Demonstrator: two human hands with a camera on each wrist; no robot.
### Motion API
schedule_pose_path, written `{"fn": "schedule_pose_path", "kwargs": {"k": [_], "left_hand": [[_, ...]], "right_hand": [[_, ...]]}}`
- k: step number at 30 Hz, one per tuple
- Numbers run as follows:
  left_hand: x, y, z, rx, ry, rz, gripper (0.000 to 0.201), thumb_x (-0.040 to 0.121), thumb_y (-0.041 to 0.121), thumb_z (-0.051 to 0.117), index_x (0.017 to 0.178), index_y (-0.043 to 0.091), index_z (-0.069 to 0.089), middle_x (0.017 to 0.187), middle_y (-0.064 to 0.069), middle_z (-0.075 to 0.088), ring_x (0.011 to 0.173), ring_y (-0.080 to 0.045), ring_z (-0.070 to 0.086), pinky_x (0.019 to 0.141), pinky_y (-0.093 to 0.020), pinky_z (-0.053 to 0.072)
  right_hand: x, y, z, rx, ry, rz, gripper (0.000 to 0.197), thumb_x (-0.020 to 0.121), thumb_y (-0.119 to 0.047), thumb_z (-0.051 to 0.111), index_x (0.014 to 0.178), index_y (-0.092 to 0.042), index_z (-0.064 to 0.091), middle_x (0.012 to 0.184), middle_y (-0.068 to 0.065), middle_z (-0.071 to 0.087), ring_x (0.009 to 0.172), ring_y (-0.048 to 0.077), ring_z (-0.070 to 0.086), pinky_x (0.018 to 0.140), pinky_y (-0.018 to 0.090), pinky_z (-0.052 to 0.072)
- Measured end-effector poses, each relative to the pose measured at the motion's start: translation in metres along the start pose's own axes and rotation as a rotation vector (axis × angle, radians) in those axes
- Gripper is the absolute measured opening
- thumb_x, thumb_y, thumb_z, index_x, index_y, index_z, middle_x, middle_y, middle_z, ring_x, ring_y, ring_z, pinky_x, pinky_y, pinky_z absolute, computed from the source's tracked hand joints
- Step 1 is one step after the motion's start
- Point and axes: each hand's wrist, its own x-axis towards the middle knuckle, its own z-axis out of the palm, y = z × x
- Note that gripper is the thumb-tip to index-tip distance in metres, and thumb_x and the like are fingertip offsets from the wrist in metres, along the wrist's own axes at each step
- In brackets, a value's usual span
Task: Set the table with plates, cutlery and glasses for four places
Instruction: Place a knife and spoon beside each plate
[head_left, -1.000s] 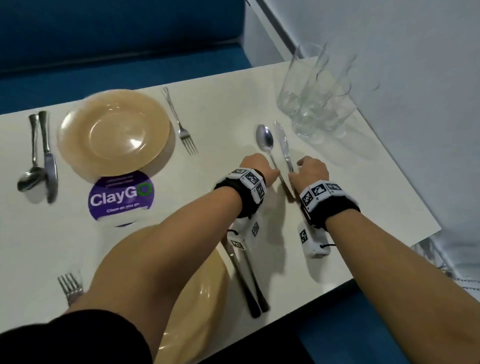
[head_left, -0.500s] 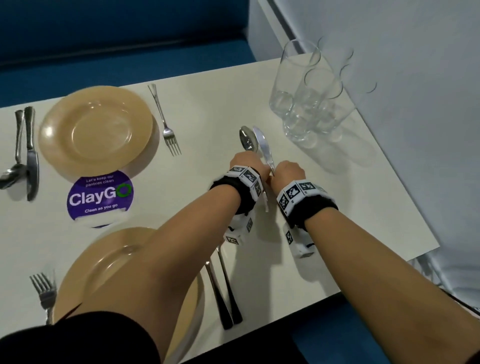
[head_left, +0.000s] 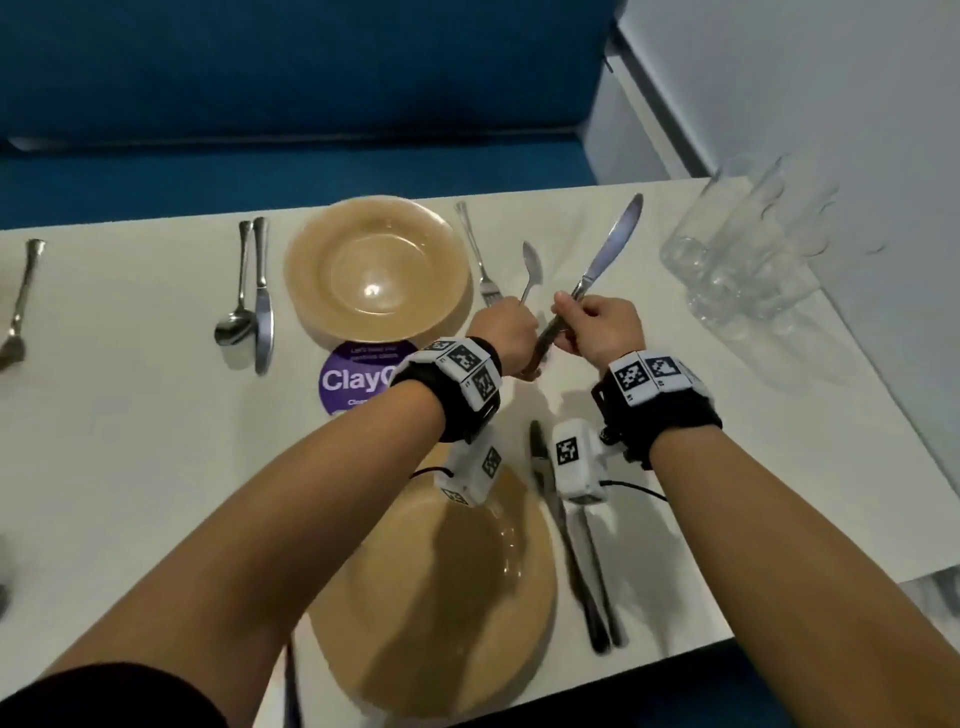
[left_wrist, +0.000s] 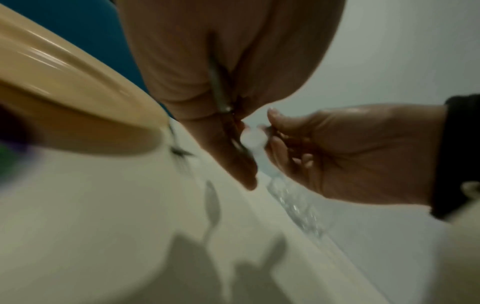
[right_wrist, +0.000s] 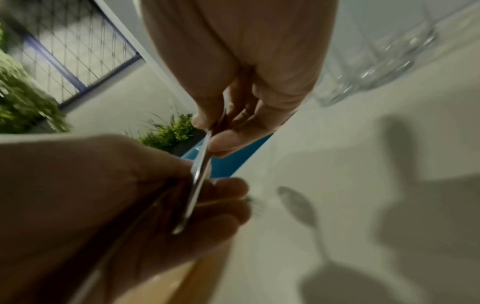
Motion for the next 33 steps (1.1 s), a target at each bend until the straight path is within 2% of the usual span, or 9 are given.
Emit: {"fn": "schedule_pose_path", "kwargs": {"k": [3, 6, 9, 13, 15, 21, 26, 31, 33], "left_hand": [[-0.027, -0.036, -0.068, -0.051, 0.097, 0.023, 0.033, 0.102, 0.012, 0.029, 0.085, 0.001, 0.055, 0.075, -0.014, 0.062, 0.055, -0.024, 0.060, 0.054, -0.029, 0.054], [-0.055, -0.078, -0.137, 0.171, 0.222, 0.070, 0.035, 0.102, 0.013, 0.030, 0.116, -0.006, 0.056, 0.113, -0.024, 0.062, 0.103, -0.037, 0.060, 0.087, -0.039, 0.046], [-0.088, -0.120, -0.203, 0.350, 0.265, 0.083, 0.035, 0.102, 0.012, 0.029, 0.120, -0.005, 0.054, 0.122, -0.025, 0.058, 0.112, -0.039, 0.056, 0.090, -0.041, 0.044], [-0.116, -0.163, -0.265, 0.474, 0.265, 0.035, 0.037, 0.103, 0.016, 0.029, 0.118, -0.004, 0.055, 0.120, -0.023, 0.059, 0.111, -0.038, 0.056, 0.083, -0.036, 0.046], [-0.124, -0.181, -0.290, 0.465, 0.267, -0.004, 0.040, 0.103, 0.020, 0.028, 0.117, -0.005, 0.056, 0.121, -0.023, 0.060, 0.110, -0.037, 0.057, 0.062, -0.024, 0.042], [-0.152, -0.234, -0.343, 0.168, 0.326, -0.089, 0.042, 0.102, 0.026, 0.030, 0.106, -0.002, 0.061, 0.094, -0.021, 0.069, 0.044, -0.017, 0.051, 0.028, -0.018, 0.033], [-0.176, -0.269, -0.400, -0.349, 0.413, -0.115, 0.029, 0.102, 0.016, 0.026, 0.100, 0.004, 0.052, 0.074, -0.016, 0.062, 0.023, -0.010, 0.046, 0.029, -0.010, 0.030], [-0.188, -0.322, -0.470, -0.217, 0.429, -0.122, 0.031, 0.101, 0.018, 0.028, 0.103, 0.006, 0.057, 0.065, -0.007, 0.063, 0.031, -0.013, 0.044, 0.034, -0.015, 0.031], [-0.193, -0.342, -0.495, -0.119, 0.440, -0.092, 0.034, 0.101, 0.021, 0.029, 0.102, 0.009, 0.061, 0.080, -0.014, 0.067, 0.056, -0.031, 0.059, 0.043, -0.027, 0.047]], "right_hand": [[-0.031, -0.041, 0.067, 0.115, -0.055, -0.032, 0.029, 0.090, -0.023, 0.063, 0.073, 0.000, 0.065, 0.059, 0.005, 0.063, 0.042, 0.002, 0.061, 0.058, 0.016, 0.055], [-0.067, -0.067, 0.141, 0.213, -0.110, -0.045, 0.033, 0.087, -0.023, 0.067, 0.058, -0.008, 0.061, 0.044, -0.004, 0.062, 0.041, 0.002, 0.060, 0.054, 0.016, 0.054], [-0.109, -0.085, 0.206, -0.080, -0.091, -0.190, 0.037, 0.081, -0.035, 0.071, 0.055, -0.012, 0.060, 0.039, -0.007, 0.058, 0.038, -0.001, 0.054, 0.050, 0.009, 0.044], [-0.149, -0.111, 0.258, -0.432, -0.101, -0.515, 0.021, 0.080, -0.023, 0.073, 0.092, -0.006, 0.072, 0.088, 0.008, 0.068, 0.080, 0.018, 0.060, 0.078, 0.026, 0.044], [-0.157, -0.120, 0.283, -0.666, -0.229, -0.677, 0.028, 0.084, -0.017, 0.068, 0.111, -0.009, 0.069, 0.109, 0.010, 0.062, 0.106, 0.024, 0.054, 0.090, 0.025, 0.036], [-0.178, -0.143, 0.349, -1.046, -0.392, -0.944, 0.025, 0.095, -0.017, 0.050, 0.114, -0.012, 0.067, 0.112, 0.007, 0.061, 0.114, 0.025, 0.048, 0.083, 0.031, 0.038], [-0.191, -0.157, 0.392, -1.134, -0.328, -0.818, 0.026, 0.097, -0.016, 0.046, 0.112, -0.013, 0.067, 0.107, 0.009, 0.061, 0.102, 0.029, 0.055, 0.072, 0.030, 0.040], [-0.211, -0.185, 0.452, -0.807, -0.220, -0.512, 0.022, 0.094, -0.020, 0.053, 0.105, -0.015, 0.071, 0.098, 0.012, 0.070, 0.087, 0.026, 0.059, 0.071, 0.026, 0.044], [-0.223, -0.203, 0.487, -0.626, -0.243, -0.453, 0.019, 0.090, -0.021, 0.060, 0.100, -0.012, 0.074, 0.094, 0.012, 0.072, 0.087, 0.023, 0.062, 0.077, 0.027, 0.048]]}}
